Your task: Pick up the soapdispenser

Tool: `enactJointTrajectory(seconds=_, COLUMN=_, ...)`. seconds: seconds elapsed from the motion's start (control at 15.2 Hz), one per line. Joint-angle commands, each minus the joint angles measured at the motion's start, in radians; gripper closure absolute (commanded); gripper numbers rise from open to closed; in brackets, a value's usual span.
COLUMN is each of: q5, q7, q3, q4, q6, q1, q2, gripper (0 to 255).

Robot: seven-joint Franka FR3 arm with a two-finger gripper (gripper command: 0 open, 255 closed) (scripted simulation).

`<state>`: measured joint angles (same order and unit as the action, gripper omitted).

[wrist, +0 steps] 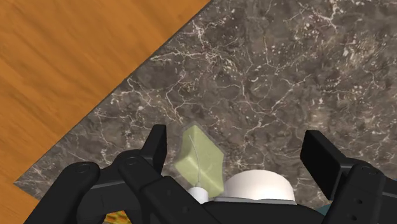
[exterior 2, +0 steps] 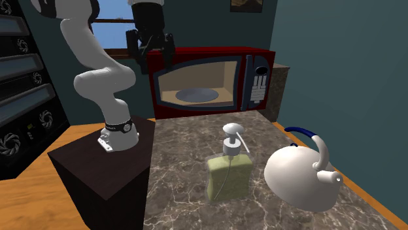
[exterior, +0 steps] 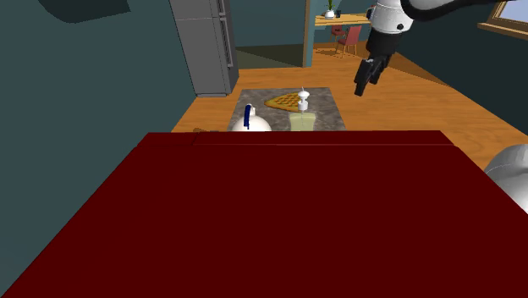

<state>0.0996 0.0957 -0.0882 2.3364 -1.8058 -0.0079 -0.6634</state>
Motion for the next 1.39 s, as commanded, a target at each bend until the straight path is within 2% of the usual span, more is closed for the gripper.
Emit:
enactJointTrajectory(seconds=0.0, q5=-0.002, q7=0.048, q3=-0.036, q4=0.002, q6=-0.067, q1=0.005, q2=0.06, gripper=0)
enactJointTrajectory(seconds=0.33, q5=-0.037, q7=0.164, q3=-0.111, q4=-0.03, q6=-0.204, q1=0.03, q2=0.227, gripper=0)
enactJointTrajectory(seconds=0.59, q5=-0.092, q7=0.269, q3=-0.164, q4=-0.083, q6=-0.294, q1=0.053, q2=0.375, gripper=0)
enactJointTrajectory(seconds=0.99, q5=-0.227, q7=0.45, q3=-0.218, q4=-0.207, q6=-0.384, q1=0.077, q2=0.616, gripper=0)
enactJointTrajectory(seconds=1.25, q5=-0.334, q7=0.572, q3=-0.222, q4=-0.321, q6=-0.408, q1=0.068, q2=0.783, gripper=0)
enactJointTrajectory(seconds=1.32, q5=-0.341, q7=0.58, q3=-0.22, q4=-0.33, q6=-0.409, q1=0.065, q2=0.795, gripper=0)
